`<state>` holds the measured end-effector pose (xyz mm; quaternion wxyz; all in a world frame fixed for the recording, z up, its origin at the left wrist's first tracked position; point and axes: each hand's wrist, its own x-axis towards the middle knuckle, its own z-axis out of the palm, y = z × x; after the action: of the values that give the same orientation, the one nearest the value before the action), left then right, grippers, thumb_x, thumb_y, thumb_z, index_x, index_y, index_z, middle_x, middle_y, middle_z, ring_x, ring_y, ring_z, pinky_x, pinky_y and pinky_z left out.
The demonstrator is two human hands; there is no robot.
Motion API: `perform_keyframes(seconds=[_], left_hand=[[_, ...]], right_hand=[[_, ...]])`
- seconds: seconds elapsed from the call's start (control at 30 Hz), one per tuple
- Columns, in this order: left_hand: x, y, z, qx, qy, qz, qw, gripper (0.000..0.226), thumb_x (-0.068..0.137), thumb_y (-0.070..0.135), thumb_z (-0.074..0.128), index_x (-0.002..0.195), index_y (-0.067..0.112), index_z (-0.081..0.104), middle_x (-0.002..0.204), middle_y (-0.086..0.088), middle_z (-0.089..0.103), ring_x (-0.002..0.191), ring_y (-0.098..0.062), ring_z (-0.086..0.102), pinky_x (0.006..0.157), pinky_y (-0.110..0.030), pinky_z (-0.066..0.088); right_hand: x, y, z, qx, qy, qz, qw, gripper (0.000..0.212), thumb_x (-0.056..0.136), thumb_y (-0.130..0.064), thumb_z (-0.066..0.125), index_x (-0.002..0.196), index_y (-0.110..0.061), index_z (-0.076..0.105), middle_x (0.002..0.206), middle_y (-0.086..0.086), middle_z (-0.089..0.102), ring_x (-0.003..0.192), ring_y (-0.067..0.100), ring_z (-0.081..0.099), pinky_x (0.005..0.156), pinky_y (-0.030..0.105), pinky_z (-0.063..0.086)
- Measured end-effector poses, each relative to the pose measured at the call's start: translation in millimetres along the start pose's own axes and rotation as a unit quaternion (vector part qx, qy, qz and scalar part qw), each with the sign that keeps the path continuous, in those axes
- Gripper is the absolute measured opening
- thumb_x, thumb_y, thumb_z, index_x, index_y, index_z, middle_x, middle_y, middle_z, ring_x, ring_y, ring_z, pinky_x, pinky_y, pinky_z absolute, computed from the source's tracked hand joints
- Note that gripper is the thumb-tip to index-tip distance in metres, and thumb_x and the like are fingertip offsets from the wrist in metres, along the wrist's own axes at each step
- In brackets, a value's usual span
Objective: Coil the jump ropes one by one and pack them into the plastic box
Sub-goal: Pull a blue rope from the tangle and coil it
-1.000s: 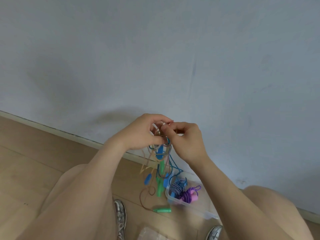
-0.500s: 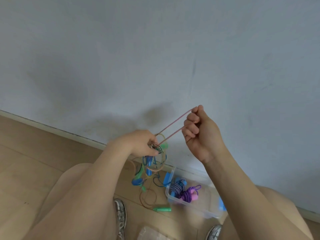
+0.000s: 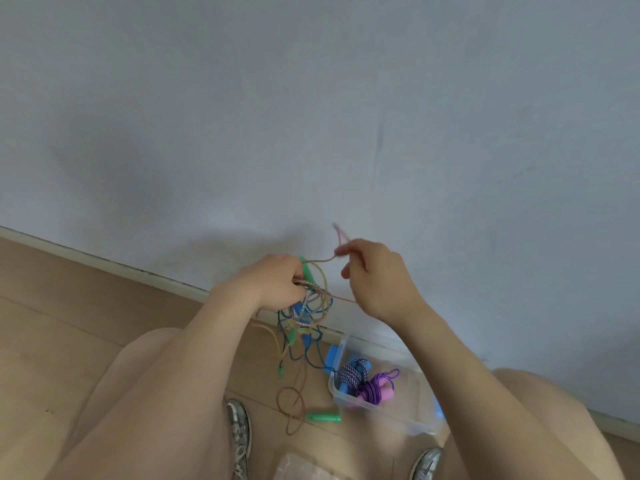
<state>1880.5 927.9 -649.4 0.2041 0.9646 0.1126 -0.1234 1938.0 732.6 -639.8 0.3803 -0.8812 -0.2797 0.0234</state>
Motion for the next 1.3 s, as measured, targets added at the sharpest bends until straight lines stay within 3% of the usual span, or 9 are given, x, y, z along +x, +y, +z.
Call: perform_keyframes(seconds=[0.1, 0.23, 0.37, 0.57, 0.7, 0.8, 0.97, 1.07, 1.3], left_hand=[[0, 1, 0, -0.031, 0.01, 0.003, 0.999, 0.017, 0.096, 0.021, 0.059, 0.108, 0.018, 0.07, 0.108, -0.002, 0.072, 0.103, -0.025, 0.067, 0.091, -0.041, 0.056], [-2, 6, -4, -0.077, 0.013, -0.005, 0.997, 0.023, 0.099, 0.024, 0.054, 0.114, 0.013, 0.067, 0.107, -0.007, 0.07, 0.102, -0.025, 0.066, 0.09, -0.04, 0.054], [-3, 10, -6, -0.1, 0.014, 0.0, 0.995, 0.023, 0.1, 0.028, 0.052, 0.106, 0.016, 0.071, 0.105, -0.007, 0.072, 0.103, -0.026, 0.067, 0.091, -0.038, 0.053], [0, 5, 0, -0.051, 0.037, 0.008, 0.998, 0.028, 0.101, 0.017, 0.056, 0.126, 0.012, 0.067, 0.124, -0.006, 0.069, 0.107, -0.025, 0.064, 0.084, -0.033, 0.049], [3, 0, 3, -0.02, 0.076, 0.02, 0.997, 0.042, 0.095, 0.027, 0.07, 0.136, 0.017, 0.063, 0.13, -0.005, 0.065, 0.114, -0.025, 0.061, 0.084, -0.027, 0.044], [3, 0, 4, -0.01, 0.079, 0.017, 0.997, 0.02, 0.093, 0.02, 0.067, 0.109, 0.019, 0.079, 0.106, -0.005, 0.075, 0.095, -0.024, 0.067, 0.079, -0.029, 0.052], [1, -4, 3, 0.022, 0.049, -0.011, 0.998, 0.025, 0.091, 0.004, 0.068, 0.11, 0.019, 0.076, 0.111, -0.006, 0.068, 0.095, -0.024, 0.064, 0.074, -0.028, 0.052], [-1, -6, -1, 0.011, 0.038, -0.006, 0.999, 0.035, 0.085, -0.006, 0.067, 0.101, 0.024, 0.07, 0.101, -0.002, 0.06, 0.083, -0.018, 0.057, 0.054, -0.021, 0.039], [-5, -6, -6, -0.035, 0.018, -0.011, 0.999, 0.035, 0.089, 0.002, 0.054, 0.116, 0.024, 0.053, 0.103, 0.0, 0.054, 0.088, -0.019, 0.054, 0.063, -0.03, 0.041]], right_hand=[[-2, 2, 2, -0.073, -0.084, 0.026, 0.993, 0.025, 0.101, -0.025, 0.052, 0.103, -0.019, 0.076, 0.083, 0.003, 0.079, 0.078, 0.023, 0.072, 0.076, 0.035, 0.06], [-2, 0, -2, -0.058, -0.097, 0.014, 0.993, 0.019, 0.09, -0.037, 0.074, 0.076, -0.024, 0.079, 0.054, -0.012, 0.063, 0.05, 0.002, 0.055, 0.053, 0.016, 0.041], [-4, -3, 7, -0.037, -0.02, 0.01, 0.999, 0.015, 0.087, -0.04, 0.077, 0.079, -0.028, 0.081, 0.048, -0.011, 0.056, 0.049, 0.005, 0.053, 0.052, 0.018, 0.038], [-12, -9, 3, 0.071, -0.114, 0.018, 0.991, 0.026, 0.102, -0.033, 0.065, 0.091, -0.015, 0.081, 0.04, -0.014, 0.042, 0.04, 0.006, 0.039, 0.053, 0.018, 0.031], [-10, -8, -4, 0.055, 0.04, 0.027, 0.997, 0.05, 0.109, -0.04, 0.052, 0.075, -0.01, 0.072, 0.046, -0.011, 0.053, 0.044, 0.01, 0.047, 0.051, 0.023, 0.034], [-9, -4, -6, 0.054, 0.1, 0.031, 0.993, 0.061, 0.108, -0.044, 0.05, 0.067, 0.001, 0.057, 0.053, 0.003, 0.047, 0.049, 0.017, 0.038, 0.054, 0.033, 0.034], [-12, 3, -17, 0.039, 0.185, -0.018, 0.982, 0.034, 0.105, -0.039, 0.059, 0.074, -0.03, 0.07, 0.064, -0.017, 0.064, 0.073, 0.014, 0.062, 0.072, 0.032, 0.05], [-11, 6, -20, 0.049, 0.238, 0.003, 0.97, 0.031, 0.108, -0.033, 0.052, 0.09, -0.018, 0.073, 0.076, -0.007, 0.071, 0.078, 0.023, 0.066, 0.075, 0.043, 0.053], [-18, -7, -30, 0.262, 0.267, 0.033, 0.927, 0.036, 0.11, -0.017, 0.046, 0.082, -0.001, 0.061, 0.097, -0.02, 0.069, 0.106, -0.014, 0.065, 0.084, 0.014, 0.048]])
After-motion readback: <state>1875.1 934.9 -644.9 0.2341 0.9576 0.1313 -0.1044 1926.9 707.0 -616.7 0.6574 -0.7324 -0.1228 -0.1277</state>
